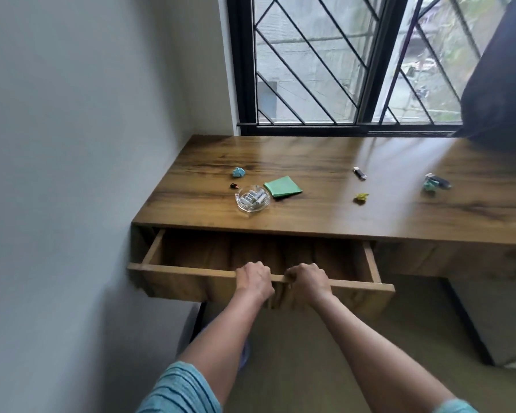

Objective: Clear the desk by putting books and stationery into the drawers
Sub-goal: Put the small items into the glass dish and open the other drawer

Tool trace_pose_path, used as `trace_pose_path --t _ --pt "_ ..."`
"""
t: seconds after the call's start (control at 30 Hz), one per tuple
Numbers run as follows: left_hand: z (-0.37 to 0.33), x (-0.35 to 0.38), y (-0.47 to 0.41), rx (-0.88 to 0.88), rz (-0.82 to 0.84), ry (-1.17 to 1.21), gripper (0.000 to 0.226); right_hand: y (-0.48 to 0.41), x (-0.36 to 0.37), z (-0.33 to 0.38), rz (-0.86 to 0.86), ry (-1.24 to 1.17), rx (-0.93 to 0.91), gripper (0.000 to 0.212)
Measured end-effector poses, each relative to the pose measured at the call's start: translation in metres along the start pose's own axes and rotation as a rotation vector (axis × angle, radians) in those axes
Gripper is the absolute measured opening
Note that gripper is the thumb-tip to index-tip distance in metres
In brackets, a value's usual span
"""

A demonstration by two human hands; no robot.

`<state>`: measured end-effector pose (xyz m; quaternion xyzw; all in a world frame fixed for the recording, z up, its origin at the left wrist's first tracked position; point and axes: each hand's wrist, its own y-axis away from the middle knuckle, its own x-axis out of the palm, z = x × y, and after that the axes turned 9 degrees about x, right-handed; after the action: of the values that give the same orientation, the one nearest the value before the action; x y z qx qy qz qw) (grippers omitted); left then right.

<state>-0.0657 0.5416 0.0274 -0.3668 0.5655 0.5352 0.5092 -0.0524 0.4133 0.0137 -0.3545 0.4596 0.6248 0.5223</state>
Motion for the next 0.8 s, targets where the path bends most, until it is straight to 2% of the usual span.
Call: trace_pose_path --t 0.1,0.27,0.47,0.6,0.7,0.8 --pt "-0.008 0.0 0.021 0.056 0.105 -0.125 0.031 0.028 -0.002 0.001 0.086 0.011 0.04 0.03" --pt "-0.022 0.014 0.057 0.101 0.234 -0.171 0.028 0.071 0.006 -0.004 0.245 0.021 0.058 0.018" --pt "-0.026 0.005 0.09 0.102 0.391 -0.047 0.052 0.108 0.017 -0.012 0.3 -0.022 -0.027 0.016" --pt "-0.023 -0.004 0.112 0.024 0.528 0.109 0.059 0.125 0.018 -0.015 0.408 -0.06 -0.047 0.017" --pt "-0.028 -0.001 0.125 -0.039 0.624 0.199 0.047 0.137 0.016 -0.015 0.567 -0.091 -0.012 0.018" --pt "-0.031 0.005 0.141 -0.098 0.626 0.263 0.034 0.15 0.016 -0.014 0.793 -0.134 0.038 0.014"
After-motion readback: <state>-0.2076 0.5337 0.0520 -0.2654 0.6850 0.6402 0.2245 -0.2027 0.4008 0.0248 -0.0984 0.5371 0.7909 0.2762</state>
